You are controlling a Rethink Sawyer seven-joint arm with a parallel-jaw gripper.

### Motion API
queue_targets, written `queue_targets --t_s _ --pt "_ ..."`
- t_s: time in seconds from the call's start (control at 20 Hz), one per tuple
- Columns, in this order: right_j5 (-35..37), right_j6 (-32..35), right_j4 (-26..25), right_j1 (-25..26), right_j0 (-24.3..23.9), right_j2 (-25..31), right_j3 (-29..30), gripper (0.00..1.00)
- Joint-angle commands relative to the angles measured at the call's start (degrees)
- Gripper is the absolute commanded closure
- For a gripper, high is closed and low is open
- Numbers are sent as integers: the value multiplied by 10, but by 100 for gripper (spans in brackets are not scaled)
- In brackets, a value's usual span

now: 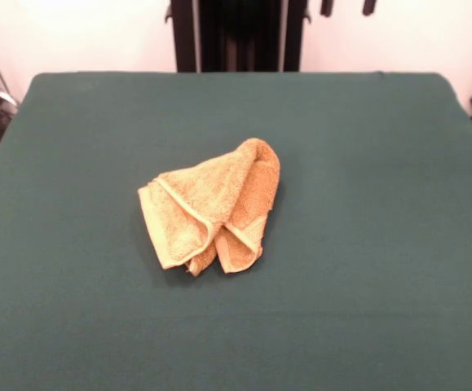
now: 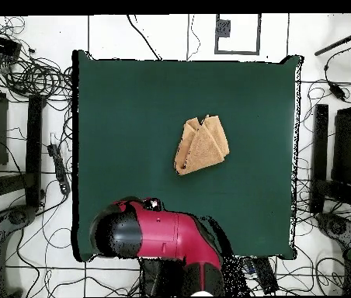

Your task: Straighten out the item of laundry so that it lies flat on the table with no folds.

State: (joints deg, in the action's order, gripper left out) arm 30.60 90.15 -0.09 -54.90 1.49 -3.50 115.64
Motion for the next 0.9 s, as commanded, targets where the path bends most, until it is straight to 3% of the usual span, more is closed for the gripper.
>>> queue_targets --t_s 0.05,0.5,0.9 --pt "-49 102 -24 46 16 6 -14 0" --pt "-75 97 -18 72 12 5 -19 0" --pt "-40 76 -20 94 6 6 -58 0"
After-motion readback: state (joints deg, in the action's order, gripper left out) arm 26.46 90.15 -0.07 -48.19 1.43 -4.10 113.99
